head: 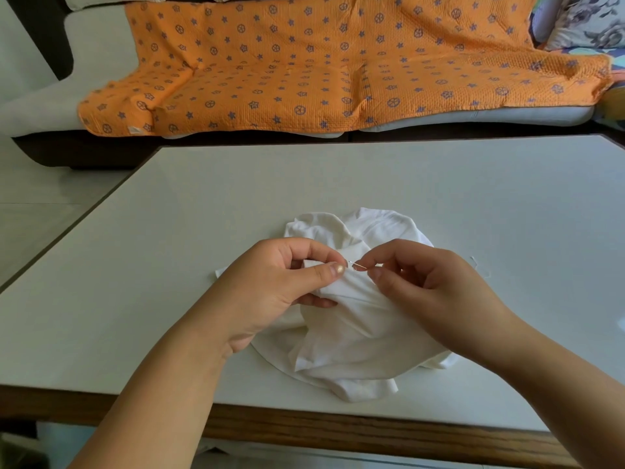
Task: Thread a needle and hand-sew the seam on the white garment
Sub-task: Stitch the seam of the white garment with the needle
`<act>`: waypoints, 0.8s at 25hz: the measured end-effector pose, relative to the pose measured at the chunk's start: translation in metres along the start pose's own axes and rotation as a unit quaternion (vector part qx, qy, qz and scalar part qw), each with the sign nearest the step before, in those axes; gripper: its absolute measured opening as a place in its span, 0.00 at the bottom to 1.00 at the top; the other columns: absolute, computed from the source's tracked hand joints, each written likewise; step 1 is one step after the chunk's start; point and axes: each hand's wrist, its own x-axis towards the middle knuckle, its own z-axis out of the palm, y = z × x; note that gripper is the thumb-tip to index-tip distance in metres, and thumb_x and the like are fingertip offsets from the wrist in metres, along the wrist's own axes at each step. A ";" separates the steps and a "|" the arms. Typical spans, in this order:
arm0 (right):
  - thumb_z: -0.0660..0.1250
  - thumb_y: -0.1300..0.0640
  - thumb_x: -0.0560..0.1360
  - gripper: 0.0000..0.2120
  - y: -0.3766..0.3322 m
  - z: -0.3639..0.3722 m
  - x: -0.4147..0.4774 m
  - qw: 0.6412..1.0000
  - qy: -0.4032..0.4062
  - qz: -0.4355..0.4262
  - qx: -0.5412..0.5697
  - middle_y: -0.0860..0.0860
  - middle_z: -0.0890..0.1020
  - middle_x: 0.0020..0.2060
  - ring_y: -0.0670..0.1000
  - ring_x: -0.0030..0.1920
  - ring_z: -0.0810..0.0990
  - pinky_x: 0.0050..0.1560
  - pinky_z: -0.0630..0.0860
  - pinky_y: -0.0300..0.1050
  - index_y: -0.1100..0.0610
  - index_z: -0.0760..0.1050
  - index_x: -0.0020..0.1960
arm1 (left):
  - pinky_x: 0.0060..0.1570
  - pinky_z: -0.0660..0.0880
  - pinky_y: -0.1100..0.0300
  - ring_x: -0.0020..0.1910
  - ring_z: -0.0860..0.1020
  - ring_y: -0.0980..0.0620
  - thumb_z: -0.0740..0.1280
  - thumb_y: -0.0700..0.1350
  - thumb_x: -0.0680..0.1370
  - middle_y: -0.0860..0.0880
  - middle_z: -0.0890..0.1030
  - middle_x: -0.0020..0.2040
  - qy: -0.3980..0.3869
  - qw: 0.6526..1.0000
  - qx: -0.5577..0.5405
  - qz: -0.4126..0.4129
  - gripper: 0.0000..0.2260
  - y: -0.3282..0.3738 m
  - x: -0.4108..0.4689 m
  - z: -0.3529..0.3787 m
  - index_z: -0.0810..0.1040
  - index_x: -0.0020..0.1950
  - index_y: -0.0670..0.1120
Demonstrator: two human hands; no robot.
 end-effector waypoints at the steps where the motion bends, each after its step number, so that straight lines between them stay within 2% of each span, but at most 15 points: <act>1: 0.66 0.58 0.78 0.09 0.000 0.000 0.000 1.000 -0.006 0.000 0.001 0.41 0.69 0.24 0.42 0.27 0.66 0.31 0.63 0.30 0.46 0.82 0.45 | 0.43 0.80 0.61 0.48 0.76 0.41 0.73 0.49 0.67 0.34 0.76 0.48 -0.004 1.000 -0.001 0.002 0.10 -0.001 0.001 -0.001 0.86 0.45 0.47; 3: 0.66 0.58 0.78 0.09 0.000 0.000 -0.001 1.000 -0.017 0.002 0.001 0.41 0.69 0.24 0.42 0.27 0.66 0.31 0.63 0.29 0.46 0.81 0.45 | 0.42 0.80 0.61 0.47 0.75 0.42 0.73 0.49 0.67 0.41 0.75 0.50 -0.008 1.000 -0.003 0.004 0.10 -0.003 0.002 -0.002 0.86 0.45 0.47; 8: 0.66 0.58 0.78 0.10 -0.001 0.000 -0.002 1.000 -0.026 0.012 0.011 0.42 0.69 0.25 0.42 0.28 0.65 0.31 0.63 0.30 0.46 0.81 0.43 | 0.42 0.80 0.61 0.46 0.76 0.42 0.73 0.50 0.67 0.41 0.75 0.49 -0.005 1.000 0.001 0.007 0.10 -0.004 0.002 -0.002 0.86 0.44 0.48; 10: 0.66 0.59 0.77 0.10 -0.001 0.000 -0.001 1.000 -0.024 0.017 0.010 0.42 0.69 0.25 0.43 0.28 0.65 0.31 0.63 0.30 0.46 0.81 0.43 | 0.42 0.80 0.61 0.47 0.76 0.42 0.73 0.51 0.66 0.38 0.76 0.48 -0.003 1.000 0.003 0.006 0.10 -0.003 0.001 -0.002 0.86 0.44 0.48; 13: 0.66 0.59 0.77 0.10 0.000 0.000 -0.001 0.999 -0.021 0.027 0.011 0.42 0.70 0.25 0.42 0.28 0.66 0.31 0.64 0.30 0.46 0.81 0.42 | 0.42 0.80 0.60 0.47 0.77 0.42 0.73 0.50 0.66 0.25 0.75 0.50 0.003 1.000 0.007 0.002 0.10 -0.001 0.000 -0.001 0.86 0.44 0.48; 17: 0.66 0.59 0.77 0.10 0.000 0.000 -0.001 0.999 -0.032 0.030 0.025 0.43 0.70 0.26 0.43 0.28 0.65 0.32 0.65 0.31 0.47 0.81 0.42 | 0.41 0.80 0.61 0.47 0.77 0.42 0.73 0.51 0.66 0.24 0.73 0.52 0.005 1.000 0.007 -0.005 0.10 0.000 0.000 -0.001 0.86 0.44 0.48; 20: 0.66 0.58 0.77 0.10 0.000 0.000 -0.002 0.998 -0.040 0.032 0.040 0.48 0.72 0.29 0.45 0.30 0.67 0.33 0.64 0.32 0.47 0.82 0.42 | 0.41 0.80 0.60 0.46 0.77 0.41 0.73 0.51 0.67 0.24 0.74 0.51 0.005 1.000 0.005 -0.011 0.10 -0.001 0.000 0.000 0.86 0.44 0.48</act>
